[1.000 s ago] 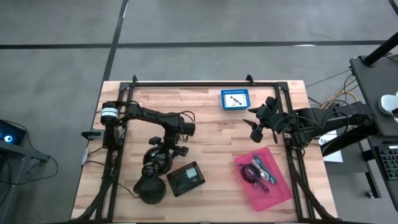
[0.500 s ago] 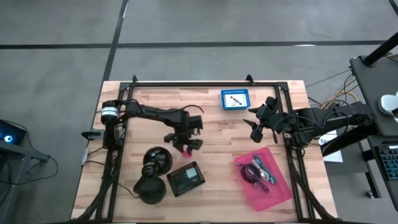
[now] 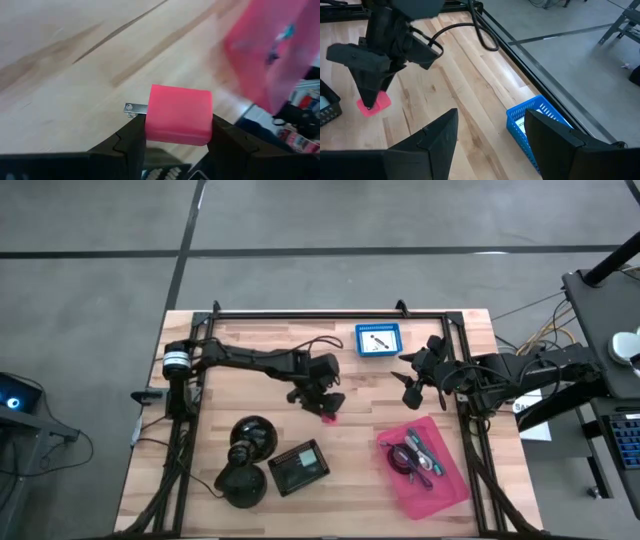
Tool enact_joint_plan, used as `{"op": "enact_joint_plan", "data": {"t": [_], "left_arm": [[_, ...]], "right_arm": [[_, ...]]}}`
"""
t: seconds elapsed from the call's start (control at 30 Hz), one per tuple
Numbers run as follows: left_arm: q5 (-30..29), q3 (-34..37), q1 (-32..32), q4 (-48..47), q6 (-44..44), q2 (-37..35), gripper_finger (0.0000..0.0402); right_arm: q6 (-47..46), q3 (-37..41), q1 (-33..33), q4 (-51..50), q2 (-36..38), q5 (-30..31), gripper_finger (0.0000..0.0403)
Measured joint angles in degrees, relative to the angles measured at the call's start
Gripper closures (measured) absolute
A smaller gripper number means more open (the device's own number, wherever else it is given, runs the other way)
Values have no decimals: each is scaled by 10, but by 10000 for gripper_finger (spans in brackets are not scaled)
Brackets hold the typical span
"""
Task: Pick and place items into bin
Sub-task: Put the pink charger adapter into the black bin
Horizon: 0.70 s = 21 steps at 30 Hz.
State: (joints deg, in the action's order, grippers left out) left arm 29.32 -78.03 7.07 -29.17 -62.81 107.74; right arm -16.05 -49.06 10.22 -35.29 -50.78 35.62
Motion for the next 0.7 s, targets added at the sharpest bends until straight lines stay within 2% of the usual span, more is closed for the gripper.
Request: {"op": "enact_joint_plan", "data": {"t": [0.43, 0.7], "left_arm": [[16, -77, -24, 23, 5, -2, 243], [30, -83, -58, 19, -1, -4, 243]], "right_arm": [[0, 0, 0, 0, 0, 0, 188], [0, 0, 0, 0, 0, 0, 188]]}}
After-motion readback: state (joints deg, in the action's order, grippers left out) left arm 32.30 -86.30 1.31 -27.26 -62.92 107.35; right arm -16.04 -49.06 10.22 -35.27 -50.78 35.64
